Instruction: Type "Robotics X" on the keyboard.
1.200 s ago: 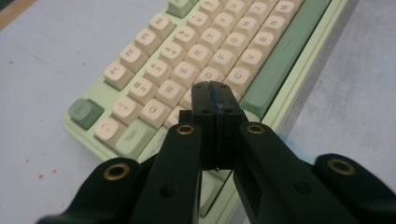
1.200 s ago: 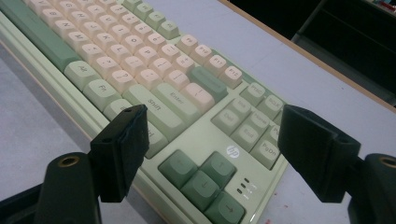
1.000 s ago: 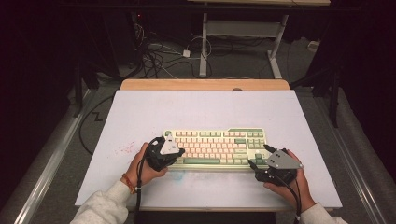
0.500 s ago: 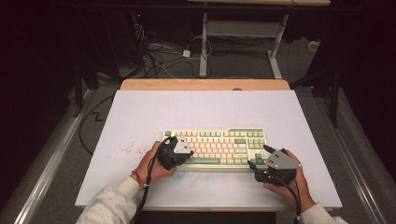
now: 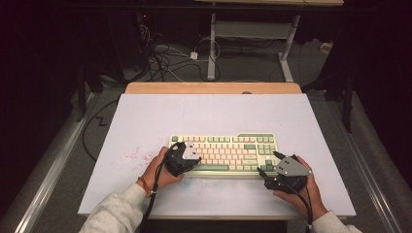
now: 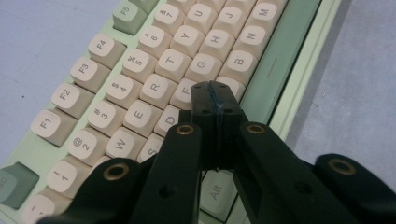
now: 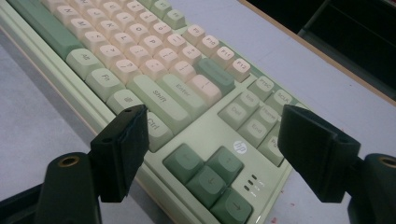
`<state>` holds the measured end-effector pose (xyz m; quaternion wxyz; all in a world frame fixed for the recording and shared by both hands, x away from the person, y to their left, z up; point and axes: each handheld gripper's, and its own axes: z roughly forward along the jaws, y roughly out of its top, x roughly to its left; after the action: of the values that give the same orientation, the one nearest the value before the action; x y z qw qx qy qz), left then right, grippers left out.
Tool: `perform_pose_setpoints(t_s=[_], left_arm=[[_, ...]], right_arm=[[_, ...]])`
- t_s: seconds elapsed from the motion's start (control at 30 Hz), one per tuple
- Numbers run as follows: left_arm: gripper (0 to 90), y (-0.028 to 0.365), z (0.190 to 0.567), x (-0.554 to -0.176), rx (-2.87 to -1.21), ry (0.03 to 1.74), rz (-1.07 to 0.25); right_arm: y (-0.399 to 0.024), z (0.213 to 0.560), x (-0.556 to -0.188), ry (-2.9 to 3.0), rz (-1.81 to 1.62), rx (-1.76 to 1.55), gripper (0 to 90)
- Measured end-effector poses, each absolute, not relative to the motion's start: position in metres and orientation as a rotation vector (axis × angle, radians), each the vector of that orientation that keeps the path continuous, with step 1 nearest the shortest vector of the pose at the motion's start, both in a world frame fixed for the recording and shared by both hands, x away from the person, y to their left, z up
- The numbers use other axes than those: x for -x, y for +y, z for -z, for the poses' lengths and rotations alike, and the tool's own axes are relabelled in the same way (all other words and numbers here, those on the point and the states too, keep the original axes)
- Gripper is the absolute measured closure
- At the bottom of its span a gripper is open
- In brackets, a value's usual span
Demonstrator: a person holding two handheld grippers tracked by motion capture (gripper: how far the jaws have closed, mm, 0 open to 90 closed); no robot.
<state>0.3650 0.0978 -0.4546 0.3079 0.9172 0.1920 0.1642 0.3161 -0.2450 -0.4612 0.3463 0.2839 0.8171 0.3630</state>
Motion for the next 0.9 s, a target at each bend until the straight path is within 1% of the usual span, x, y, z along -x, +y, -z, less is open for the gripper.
perform_pose_setpoints(t_s=[0.2,0.63,0.8,0.9], left_arm=[[86.9,0.101,0.449,-0.363,-2.411,0.504,-0.462],[82.9,0.108,0.445,-0.361,-2.367,0.513,-0.508],[80.1,0.109,0.444,-0.36,-2.363,0.511,-0.521],[76.6,0.111,0.443,-0.359,-2.351,0.505,-0.537]], right_arm=[[-0.246,0.461,-0.316,2.118,-0.946,-0.738,25.0],[-0.246,0.462,-0.318,2.132,-0.956,-0.751,25.3],[-0.246,0.461,-0.317,2.131,-0.956,-0.749,25.3],[-0.246,0.461,-0.317,2.134,-0.954,-0.747,25.4]])
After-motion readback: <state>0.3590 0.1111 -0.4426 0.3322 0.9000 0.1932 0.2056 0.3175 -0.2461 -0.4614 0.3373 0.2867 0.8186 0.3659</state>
